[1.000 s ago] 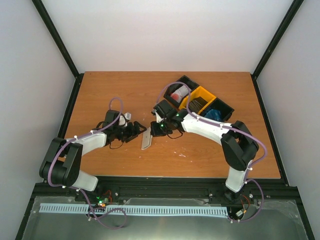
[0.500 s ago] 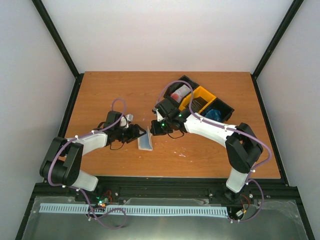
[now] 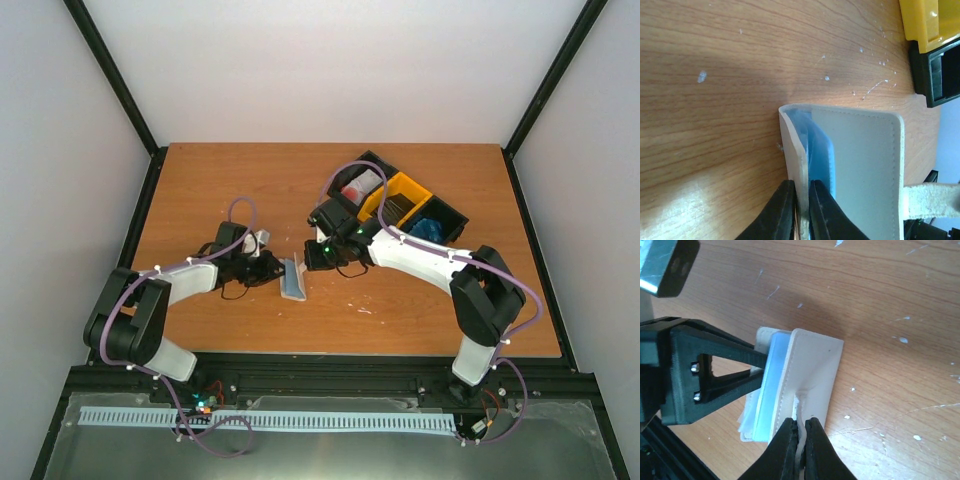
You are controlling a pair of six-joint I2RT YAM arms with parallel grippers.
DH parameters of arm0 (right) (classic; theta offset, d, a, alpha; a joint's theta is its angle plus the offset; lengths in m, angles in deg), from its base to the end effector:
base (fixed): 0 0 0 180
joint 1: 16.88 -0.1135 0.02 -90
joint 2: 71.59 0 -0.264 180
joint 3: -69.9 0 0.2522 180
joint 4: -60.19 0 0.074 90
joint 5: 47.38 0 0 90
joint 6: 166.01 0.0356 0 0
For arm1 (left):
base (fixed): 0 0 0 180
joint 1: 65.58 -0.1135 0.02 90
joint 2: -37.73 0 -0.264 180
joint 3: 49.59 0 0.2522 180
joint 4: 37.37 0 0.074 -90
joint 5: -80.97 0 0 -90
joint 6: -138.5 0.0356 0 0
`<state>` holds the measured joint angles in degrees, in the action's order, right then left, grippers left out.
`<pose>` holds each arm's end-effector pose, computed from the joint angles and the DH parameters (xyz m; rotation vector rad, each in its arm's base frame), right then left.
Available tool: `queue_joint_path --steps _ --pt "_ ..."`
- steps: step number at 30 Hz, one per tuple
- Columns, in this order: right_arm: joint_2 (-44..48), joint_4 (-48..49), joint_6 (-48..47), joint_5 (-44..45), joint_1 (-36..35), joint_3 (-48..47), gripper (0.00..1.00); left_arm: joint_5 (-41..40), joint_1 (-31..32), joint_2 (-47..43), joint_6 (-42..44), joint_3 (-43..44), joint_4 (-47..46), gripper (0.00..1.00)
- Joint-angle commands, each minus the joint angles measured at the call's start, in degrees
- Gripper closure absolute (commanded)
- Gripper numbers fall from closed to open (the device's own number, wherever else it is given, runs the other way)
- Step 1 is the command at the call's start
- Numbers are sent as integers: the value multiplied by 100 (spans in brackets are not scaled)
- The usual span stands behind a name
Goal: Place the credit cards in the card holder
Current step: Open the card holder at the center of the board.
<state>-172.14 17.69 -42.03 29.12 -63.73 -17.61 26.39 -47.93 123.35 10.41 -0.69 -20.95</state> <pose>0.2507 0.2796 0.2266 -0.4045 2.6949 0.7929 0.2451 -0.0996 0.1435 -0.1908 2.6318 -1.1494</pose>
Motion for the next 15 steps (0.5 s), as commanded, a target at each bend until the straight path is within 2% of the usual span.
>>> queue_joint_path --steps 1,5,11,13,15 --pt "-126 -164 134 440 36 81 97 129 87 0 109 259 140 92" --pt "-223 -493 239 965 37 -58 95 137 115 -39 36 390 273 95" --pt "-178 -1317 340 2004 38 -574 66 -248 226 -24 -342 863 1101 98" --pt "-31 -1251 156 1949 36 -642 64 -312 261 -1 -493 958 1247 98" --pt "98 -938 -95 1494 43 -599 64 -304 295 30 -592 1019 1276 98"
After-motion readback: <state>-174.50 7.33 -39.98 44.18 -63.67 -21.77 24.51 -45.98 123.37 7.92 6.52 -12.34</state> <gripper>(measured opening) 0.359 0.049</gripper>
